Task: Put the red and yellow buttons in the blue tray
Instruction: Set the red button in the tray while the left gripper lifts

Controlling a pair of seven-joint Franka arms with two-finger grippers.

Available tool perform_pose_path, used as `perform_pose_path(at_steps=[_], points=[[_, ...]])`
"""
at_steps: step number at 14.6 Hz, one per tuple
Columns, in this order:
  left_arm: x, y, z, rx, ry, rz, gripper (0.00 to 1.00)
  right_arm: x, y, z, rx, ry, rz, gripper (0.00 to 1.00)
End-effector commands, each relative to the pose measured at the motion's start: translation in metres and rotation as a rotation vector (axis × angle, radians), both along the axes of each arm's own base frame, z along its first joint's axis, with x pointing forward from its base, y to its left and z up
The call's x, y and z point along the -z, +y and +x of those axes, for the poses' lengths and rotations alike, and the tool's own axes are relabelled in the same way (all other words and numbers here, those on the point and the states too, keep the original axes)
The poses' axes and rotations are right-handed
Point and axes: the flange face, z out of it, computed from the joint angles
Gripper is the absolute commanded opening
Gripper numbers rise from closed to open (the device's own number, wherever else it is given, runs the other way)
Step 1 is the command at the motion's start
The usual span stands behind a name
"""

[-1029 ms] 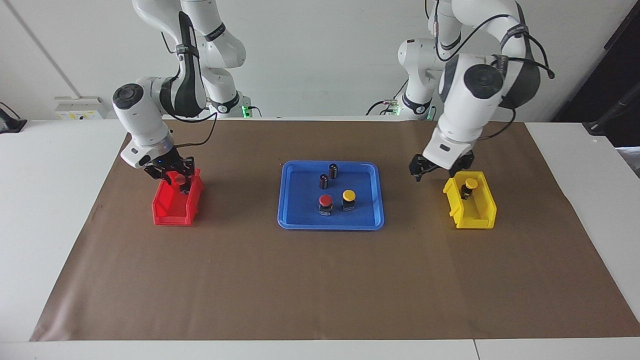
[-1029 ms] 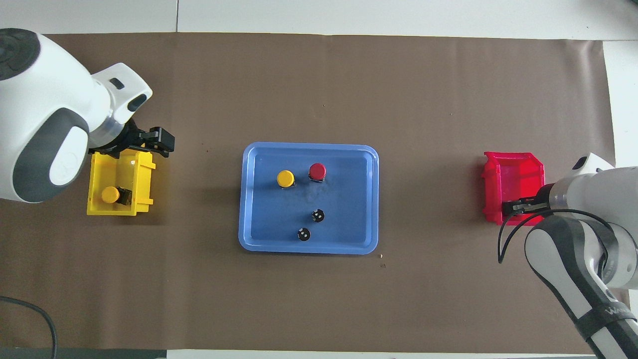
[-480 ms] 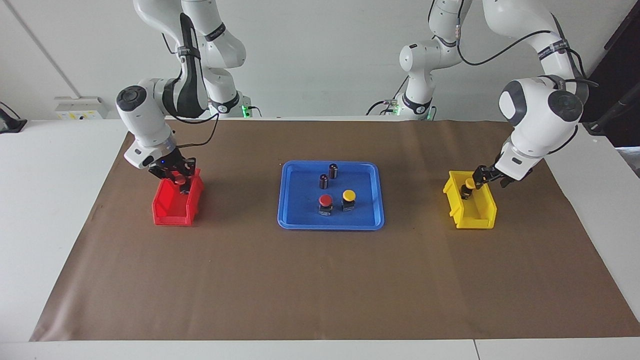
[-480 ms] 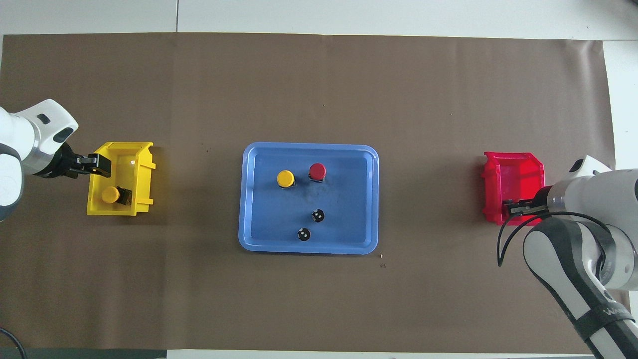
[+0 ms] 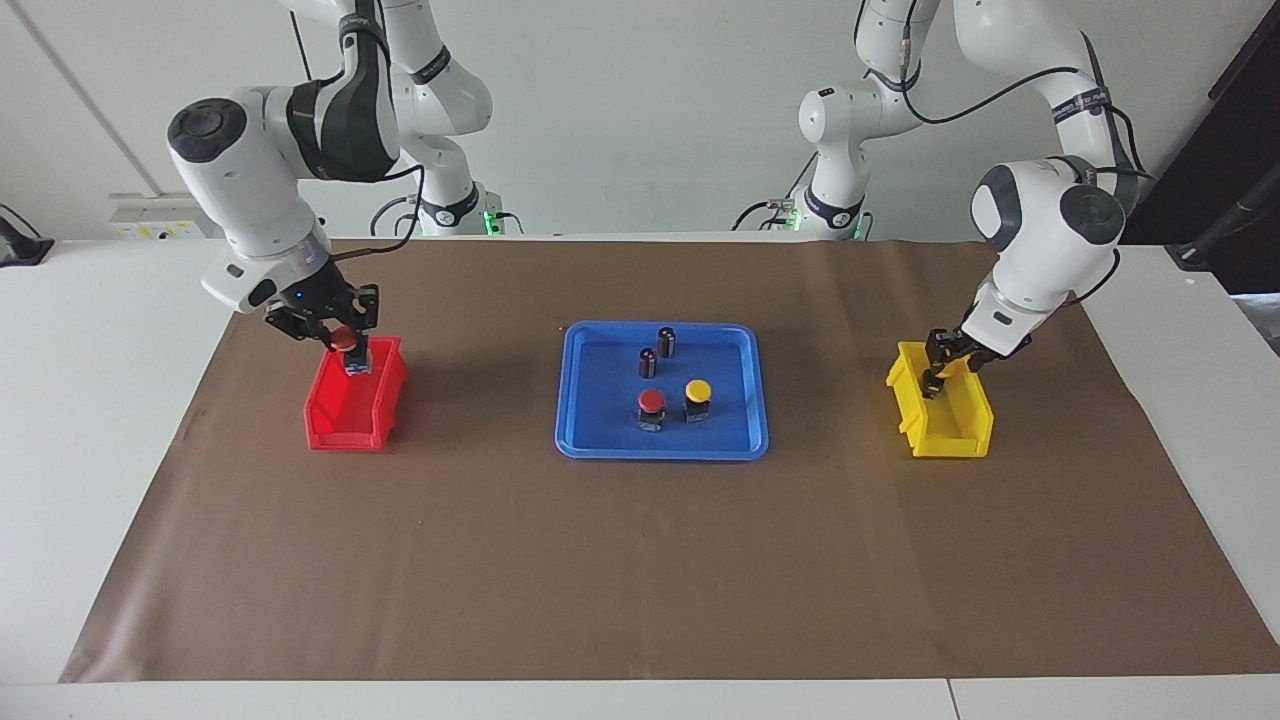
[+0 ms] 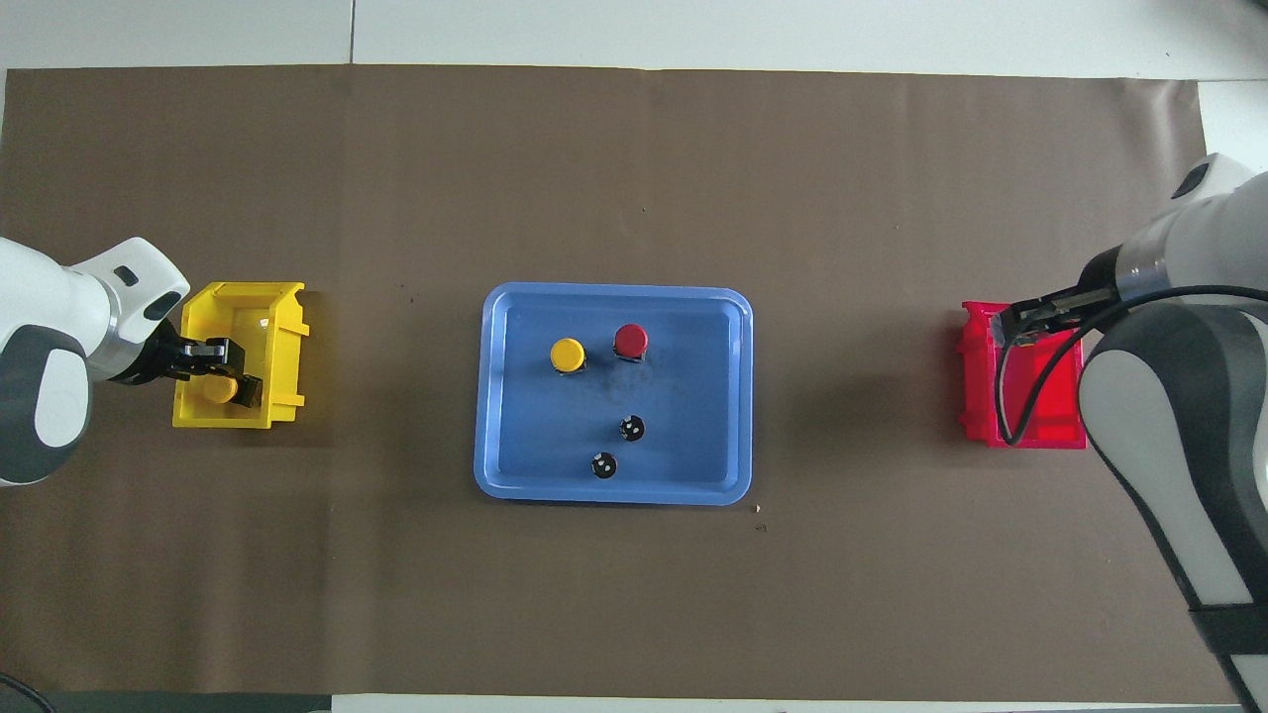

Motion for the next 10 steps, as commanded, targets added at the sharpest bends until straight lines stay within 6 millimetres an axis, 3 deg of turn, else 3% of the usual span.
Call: perform_pose_path(at_steps=[1, 2, 3, 5, 6, 8, 10], points=[[0.001, -0.002, -0.012, -0.011, -0.026, -0.009, 0.61, 0.040, 0.126, 0.015, 0.124, -0.029, 0.032, 0.27], [0.005, -0.001, -0.015, -0.013, -0.017, -0.008, 0.61, 0.052, 0.164, 0.015, 0.173, -0.062, 0.058, 0.28], [0.007, -0.001, -0.017, -0.013, -0.010, -0.008, 0.61, 0.068, 0.185, 0.014, 0.198, -0.072, 0.067, 0.28], [0.011, -0.001, -0.021, -0.011, -0.006, -0.007, 0.61, 0.097, 0.219, 0.007, 0.185, -0.061, 0.054, 0.28], [0.014, -0.001, -0.022, -0.013, -0.006, -0.007, 0.60, 0.107, 0.217, 0.006, 0.188, -0.063, 0.054, 0.28], [0.014, -0.001, -0.021, -0.025, -0.015, -0.007, 0.02, 0.119, 0.218, 0.004, 0.186, -0.071, 0.059, 0.28], [0.000, -0.002, -0.003, -0.054, -0.045, -0.013, 0.01, 0.134, 0.217, -0.002, 0.184, -0.062, 0.053, 0.28]])
